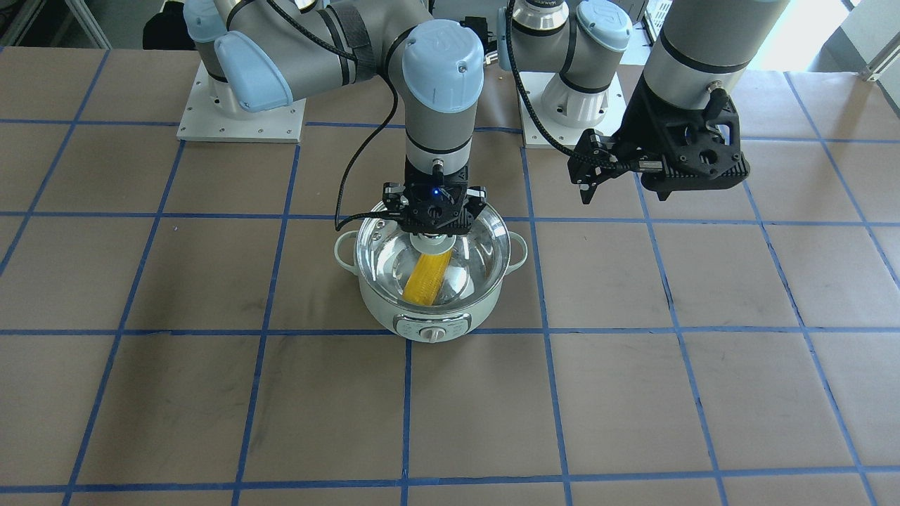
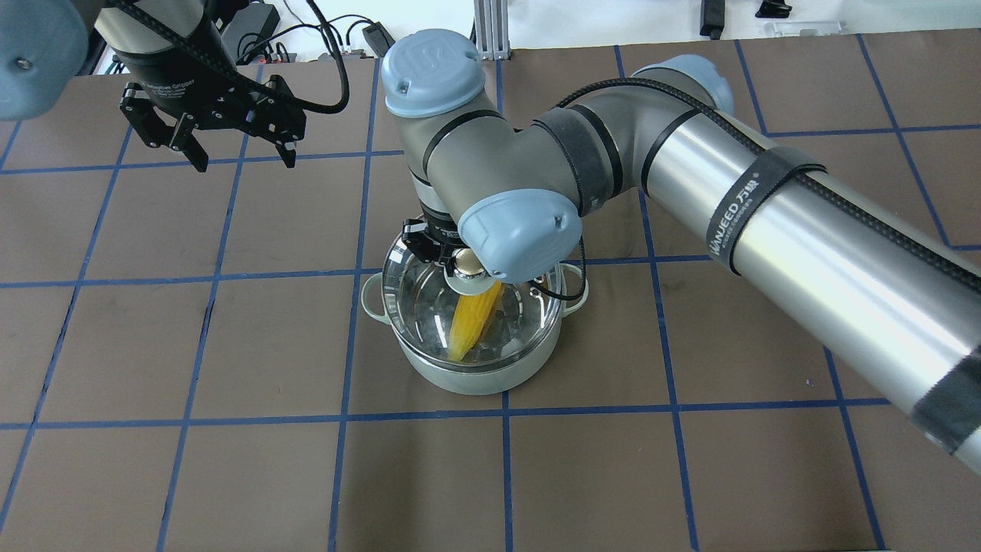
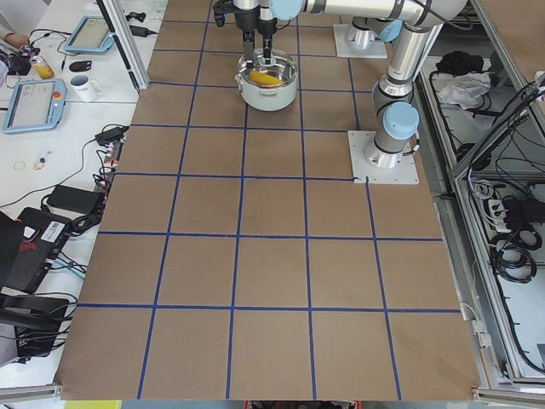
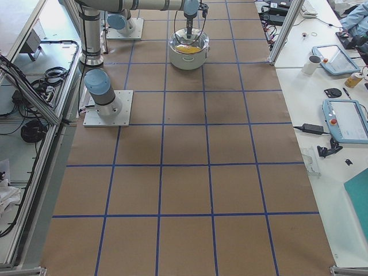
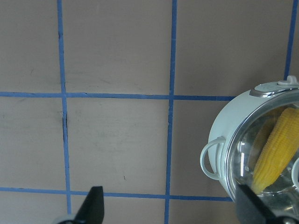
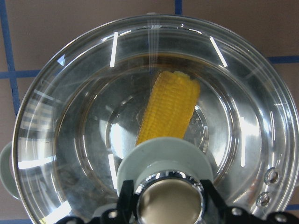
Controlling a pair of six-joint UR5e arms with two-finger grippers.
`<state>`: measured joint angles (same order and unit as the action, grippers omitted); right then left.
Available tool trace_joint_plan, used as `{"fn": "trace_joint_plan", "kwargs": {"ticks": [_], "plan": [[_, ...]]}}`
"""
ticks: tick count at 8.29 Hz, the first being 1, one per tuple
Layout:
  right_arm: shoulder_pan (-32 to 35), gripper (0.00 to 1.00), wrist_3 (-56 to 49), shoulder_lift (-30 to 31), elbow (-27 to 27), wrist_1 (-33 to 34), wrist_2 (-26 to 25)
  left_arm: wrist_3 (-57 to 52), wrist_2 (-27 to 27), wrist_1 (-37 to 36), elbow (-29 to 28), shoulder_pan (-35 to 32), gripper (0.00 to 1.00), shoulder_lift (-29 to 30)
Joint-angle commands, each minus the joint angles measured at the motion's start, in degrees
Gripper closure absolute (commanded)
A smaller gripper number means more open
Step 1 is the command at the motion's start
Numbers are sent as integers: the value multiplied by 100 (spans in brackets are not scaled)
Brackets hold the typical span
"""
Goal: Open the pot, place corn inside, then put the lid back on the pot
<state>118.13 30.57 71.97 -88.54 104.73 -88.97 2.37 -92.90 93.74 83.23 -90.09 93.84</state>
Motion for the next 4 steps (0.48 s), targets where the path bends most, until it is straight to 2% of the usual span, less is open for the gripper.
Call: {"fn": "trace_joint_plan", "kwargs": {"ticks": [1,4], "plan": [[0,76,45,-7,-5,-14,3,0,0,4,9,0,0,2],[0,76,89,-7,-58,-23,3,0,0,4,9,0,0,2]]}}
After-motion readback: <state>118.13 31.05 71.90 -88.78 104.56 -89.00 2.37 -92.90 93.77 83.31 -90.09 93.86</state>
